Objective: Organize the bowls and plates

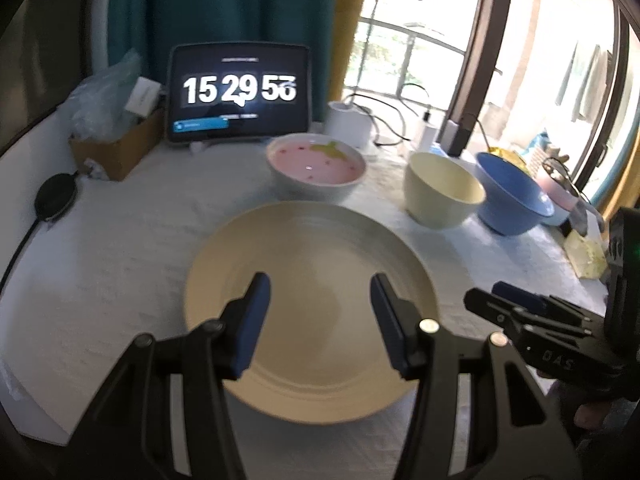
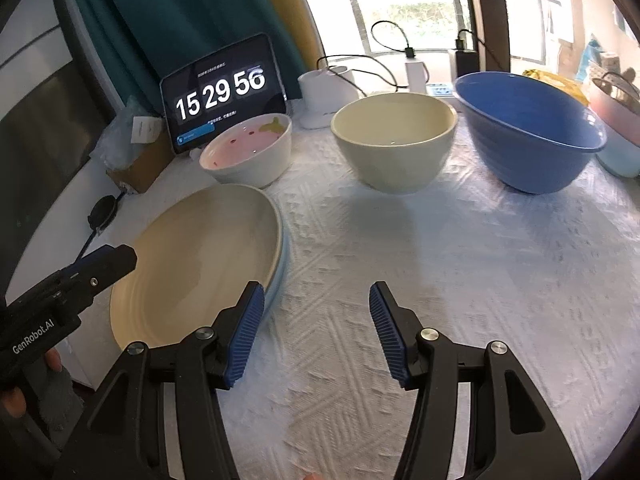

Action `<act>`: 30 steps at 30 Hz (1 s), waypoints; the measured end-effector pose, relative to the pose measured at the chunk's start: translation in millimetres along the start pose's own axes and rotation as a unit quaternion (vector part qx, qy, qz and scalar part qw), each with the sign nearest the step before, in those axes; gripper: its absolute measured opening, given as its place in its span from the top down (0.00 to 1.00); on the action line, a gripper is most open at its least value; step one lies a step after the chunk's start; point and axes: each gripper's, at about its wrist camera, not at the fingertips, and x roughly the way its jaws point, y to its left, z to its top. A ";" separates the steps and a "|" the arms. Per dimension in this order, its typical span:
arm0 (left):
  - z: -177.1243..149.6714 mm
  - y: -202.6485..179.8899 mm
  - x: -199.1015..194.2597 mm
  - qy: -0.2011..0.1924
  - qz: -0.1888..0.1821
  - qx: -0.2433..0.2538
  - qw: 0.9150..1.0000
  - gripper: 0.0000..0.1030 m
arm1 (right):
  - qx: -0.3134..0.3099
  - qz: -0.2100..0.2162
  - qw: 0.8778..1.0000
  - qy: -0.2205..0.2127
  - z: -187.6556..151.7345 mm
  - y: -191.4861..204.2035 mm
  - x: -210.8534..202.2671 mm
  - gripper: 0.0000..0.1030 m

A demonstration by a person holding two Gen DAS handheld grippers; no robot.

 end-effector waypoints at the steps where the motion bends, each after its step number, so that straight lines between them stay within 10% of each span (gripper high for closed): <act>1: 0.0 -4.2 0.4 0.001 -0.003 0.003 1.000 0.48 | 0.002 -0.001 1.000 -0.002 -0.5 -3.5 -2.6 0.44; 30: 10.6 -148.6 33.1 0.024 -0.075 0.089 0.993 0.48 | 0.065 -0.044 0.996 -0.050 6.4 -122.0 -63.6 0.44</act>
